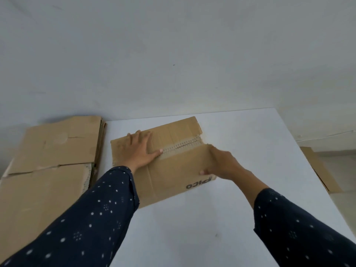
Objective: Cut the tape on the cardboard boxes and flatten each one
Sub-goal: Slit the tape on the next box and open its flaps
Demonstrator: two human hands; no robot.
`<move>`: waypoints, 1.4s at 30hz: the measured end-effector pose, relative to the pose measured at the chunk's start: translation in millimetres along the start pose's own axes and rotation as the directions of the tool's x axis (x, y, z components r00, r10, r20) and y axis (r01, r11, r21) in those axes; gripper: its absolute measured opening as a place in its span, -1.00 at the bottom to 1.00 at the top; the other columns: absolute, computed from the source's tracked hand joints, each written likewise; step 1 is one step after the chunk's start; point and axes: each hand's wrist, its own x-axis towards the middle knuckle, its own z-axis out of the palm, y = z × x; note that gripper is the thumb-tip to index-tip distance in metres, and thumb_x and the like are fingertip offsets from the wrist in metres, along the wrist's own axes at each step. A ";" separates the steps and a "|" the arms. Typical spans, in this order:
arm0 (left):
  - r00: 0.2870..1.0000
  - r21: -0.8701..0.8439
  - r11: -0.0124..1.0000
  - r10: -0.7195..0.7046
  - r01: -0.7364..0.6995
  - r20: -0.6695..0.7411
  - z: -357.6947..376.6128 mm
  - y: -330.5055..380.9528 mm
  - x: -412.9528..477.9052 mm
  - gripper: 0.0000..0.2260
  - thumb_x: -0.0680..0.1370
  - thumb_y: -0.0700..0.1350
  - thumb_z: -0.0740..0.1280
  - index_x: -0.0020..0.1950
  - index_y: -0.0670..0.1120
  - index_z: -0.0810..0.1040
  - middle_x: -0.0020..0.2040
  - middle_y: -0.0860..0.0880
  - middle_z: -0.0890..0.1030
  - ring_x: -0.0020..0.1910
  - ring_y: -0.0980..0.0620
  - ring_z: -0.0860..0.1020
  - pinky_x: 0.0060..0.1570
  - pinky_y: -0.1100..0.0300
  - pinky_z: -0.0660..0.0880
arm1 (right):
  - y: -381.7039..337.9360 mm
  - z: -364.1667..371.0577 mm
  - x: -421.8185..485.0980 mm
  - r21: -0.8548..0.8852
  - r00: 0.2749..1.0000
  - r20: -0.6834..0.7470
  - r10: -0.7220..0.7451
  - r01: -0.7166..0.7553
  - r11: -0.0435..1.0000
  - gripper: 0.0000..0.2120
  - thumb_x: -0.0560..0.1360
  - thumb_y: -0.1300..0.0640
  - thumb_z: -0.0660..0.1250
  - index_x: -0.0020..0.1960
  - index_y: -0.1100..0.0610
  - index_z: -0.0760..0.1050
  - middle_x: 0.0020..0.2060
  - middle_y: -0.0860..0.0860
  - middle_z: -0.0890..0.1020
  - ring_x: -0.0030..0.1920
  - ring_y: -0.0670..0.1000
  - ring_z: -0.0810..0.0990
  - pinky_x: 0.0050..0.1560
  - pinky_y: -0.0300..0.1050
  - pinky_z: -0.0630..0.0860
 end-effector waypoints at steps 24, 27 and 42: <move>0.973 -0.185 0.959 -0.191 0.212 0.127 -3.4 -15.2 -55.2 -0.39 0.61 0.32 0.14 0.40 -0.13 0.17 0.02 -0.09 0.59 0.01 -0.15 0.58 -0.14 0.08 0.41 | -106.2 120.4 -37.1 0.000 0.913 -0.294 0.282 -0.295 0.956 0.05 0.25 -0.42 0.38 0.51 -0.05 -0.07 0.51 0.24 -0.16 0.46 0.30 0.06 0.34 0.28 0.22; 0.987 -0.163 0.974 -0.153 0.159 0.050 3.8 -10.3 -62.0 -0.43 0.65 0.27 0.09 0.44 -0.13 0.12 0.01 -0.09 0.53 -0.04 -0.13 0.56 -0.16 0.07 0.42 | -103.6 120.5 -40.6 0.027 0.910 -0.305 0.280 -0.285 0.958 -0.01 0.24 -0.30 0.42 0.47 -0.09 -0.05 0.45 0.26 -0.03 0.38 0.30 0.17 0.30 0.29 0.29; 0.994 -0.314 0.947 -0.031 0.063 0.105 21.1 32.7 -83.2 0.11 0.40 0.37 0.38 0.63 -0.09 -0.23 0.63 -0.07 -0.27 0.57 -0.37 -0.19 0.45 -0.42 0.06 | -64.1 45.7 -76.0 0.499 0.960 -0.258 0.109 0.036 0.866 -0.47 0.56 -0.02 0.28 0.50 -0.13 0.27 0.38 -0.01 0.41 0.21 0.02 0.42 0.14 -0.06 0.48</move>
